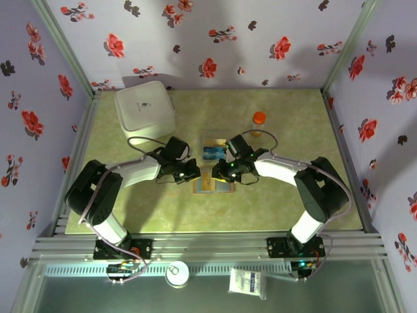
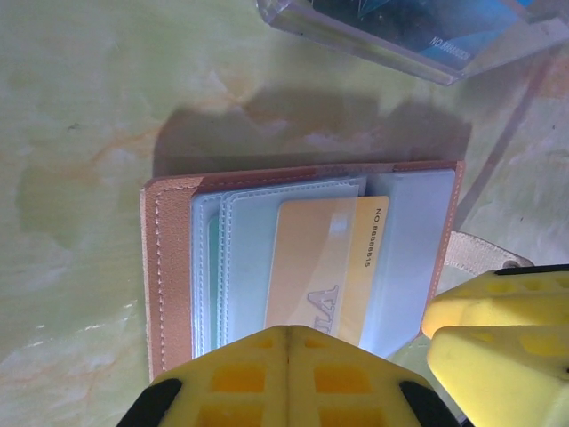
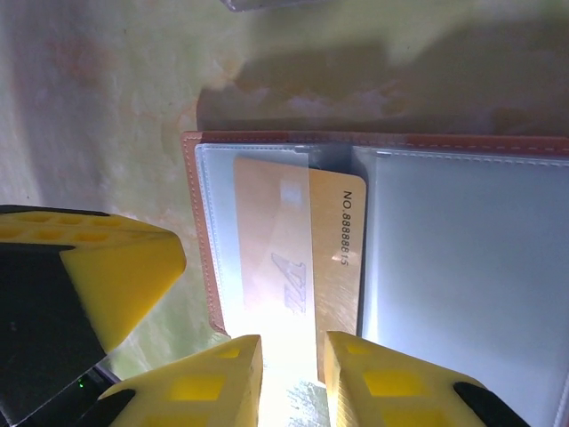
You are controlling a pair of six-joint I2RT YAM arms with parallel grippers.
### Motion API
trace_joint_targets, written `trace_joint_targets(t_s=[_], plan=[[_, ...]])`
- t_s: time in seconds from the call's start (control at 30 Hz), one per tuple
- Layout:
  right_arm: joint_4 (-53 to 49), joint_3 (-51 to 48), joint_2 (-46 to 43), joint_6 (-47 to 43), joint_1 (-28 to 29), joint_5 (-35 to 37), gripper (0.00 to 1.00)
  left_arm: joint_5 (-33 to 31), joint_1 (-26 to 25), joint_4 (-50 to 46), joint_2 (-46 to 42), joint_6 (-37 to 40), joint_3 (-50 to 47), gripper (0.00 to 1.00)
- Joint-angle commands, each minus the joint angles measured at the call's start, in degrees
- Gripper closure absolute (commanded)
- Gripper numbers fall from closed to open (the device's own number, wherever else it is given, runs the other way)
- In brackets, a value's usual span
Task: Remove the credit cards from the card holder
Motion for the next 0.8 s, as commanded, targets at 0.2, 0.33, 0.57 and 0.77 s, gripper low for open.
trace_joint_targets(t_s=[0.2,0.33,0.57,0.77], plan=[[1.93,-1.71,2.74,0.45,-0.35,-0.22,0.75,0.26,-1.27,-0.63,3.69,1.27,1.46,1.0],[2.81,-2.12,4.06,0.38,-0.33,-0.51,0.75,0.03,-1.22,-1.28,4.79,1.62,1.19,1.0],[7.62,-3.51,4.49,1.94,-0.36,-2.81,0.77,-0.99,-1.27,-2.71,5.48,2.1,1.06,1.0],[9.42,-4.19,3.58,2.37,-0.52,-3.52,0.8,-0.99,-1.26,-2.89,5.74,2.32,1.24,1.0]])
